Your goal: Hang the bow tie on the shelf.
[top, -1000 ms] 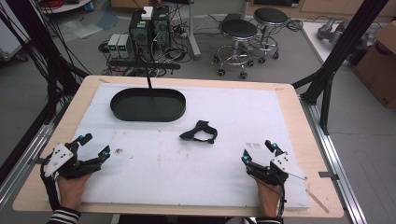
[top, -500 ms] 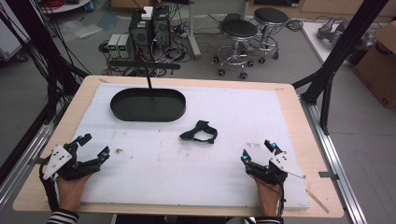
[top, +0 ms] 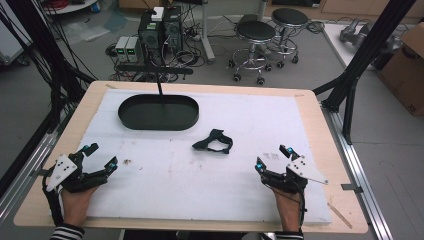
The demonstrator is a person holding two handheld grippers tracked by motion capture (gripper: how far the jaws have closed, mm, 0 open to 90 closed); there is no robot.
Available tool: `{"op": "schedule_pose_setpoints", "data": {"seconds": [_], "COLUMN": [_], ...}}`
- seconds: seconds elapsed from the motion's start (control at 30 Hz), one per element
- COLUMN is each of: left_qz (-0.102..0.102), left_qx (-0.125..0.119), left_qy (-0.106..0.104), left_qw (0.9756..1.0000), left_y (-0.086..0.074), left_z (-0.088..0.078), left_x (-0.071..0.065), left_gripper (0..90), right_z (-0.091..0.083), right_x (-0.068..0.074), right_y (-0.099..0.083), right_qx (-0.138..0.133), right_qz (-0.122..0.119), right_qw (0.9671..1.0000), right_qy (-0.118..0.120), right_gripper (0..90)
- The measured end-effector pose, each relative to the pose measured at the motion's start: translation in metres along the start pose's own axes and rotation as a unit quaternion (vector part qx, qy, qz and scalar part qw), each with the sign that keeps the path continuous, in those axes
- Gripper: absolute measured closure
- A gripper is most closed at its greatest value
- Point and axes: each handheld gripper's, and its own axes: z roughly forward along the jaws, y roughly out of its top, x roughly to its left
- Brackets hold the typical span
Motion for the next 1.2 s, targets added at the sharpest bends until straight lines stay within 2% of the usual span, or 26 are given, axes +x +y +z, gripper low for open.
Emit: {"op": "schedule_pose_setpoints", "data": {"seconds": [0.07,0.23,0.27,0.37,0.5,0.77,0.87,0.9,0.97,1.0,1.03,1.07,1.13,1.17,1.2], "left_qz": [0.003,0.012,0.014,0.015,0.016,0.015,0.017,0.017,0.019,0.019,0.018,0.018,0.018,0.018,0.018], "left_qx": [0.003,0.009,0.010,0.011,0.012,0.014,0.015,0.015,0.015,0.015,0.014,0.014,0.011,0.011,0.011], "left_qy": [0.001,0.002,0.002,0.002,0.002,0.002,0.002,0.002,0.002,0.002,0.003,0.003,0.003,0.003,0.003], "left_qw": [1.0000,0.9999,0.9998,0.9998,0.9998,0.9998,0.9997,0.9997,0.9997,0.9997,0.9997,0.9997,0.9998,0.9998,0.9998], "left_y": [0.000,0.001,0.001,0.001,0.001,0.001,0.001,0.001,0.001,0.001,0.001,0.001,0.001,0.001,0.001], "left_z": [0.000,0.001,0.002,0.002,0.002,0.003,0.003,0.003,0.003,0.003,0.003,0.003,0.002,0.002,0.002], "left_x": [-0.001,-0.002,-0.003,-0.003,-0.003,-0.003,-0.003,-0.003,-0.003,-0.003,-0.004,-0.004,-0.004,-0.004,-0.004], "left_gripper": [16.0,16.0,16.0,16.0,16.0,16.0,16.0,16.0,16.0,16.0,16.0,16.0,16.0,16.0,16.0], "right_z": [0.001,0.007,0.012,0.019,0.027,0.044,0.061,0.061,0.074,0.074,0.082,0.082,0.094,0.098,0.098], "right_x": [0.001,0.001,0.002,0.003,0.004,0.005,0.007,0.007,0.010,0.010,0.012,0.012,0.014,0.015,0.015], "right_y": [0.006,0.017,0.023,0.033,0.042,0.058,0.064,0.064,0.066,0.066,0.067,0.067,0.069,0.070,0.070], "right_qx": [0.006,0.013,0.024,0.037,0.048,0.081,0.104,0.104,0.127,0.127,0.144,0.144,0.165,0.171,0.171], "right_qz": [-0.007,0.001,-0.006,-0.017,-0.013,-0.026,-0.038,-0.038,-0.046,-0.046,-0.054,-0.054,-0.066,-0.069,-0.069], "right_qw": [1.0000,0.9999,0.9996,0.9989,0.9983,0.9953,0.9921,0.9921,0.9887,0.9887,0.9857,0.9857,0.9814,0.9800,0.9800], "right_qy": [0.003,0.011,0.016,0.023,0.030,0.046,0.059,0.059,0.065,0.065,0.069,0.069,0.073,0.073,0.073], "right_gripper": [10.5,10.5,10.5,10.5,10.5,10.5,10.4,10.4,10.5,10.5,10.5,10.5,10.4,10.4,10.4]}}
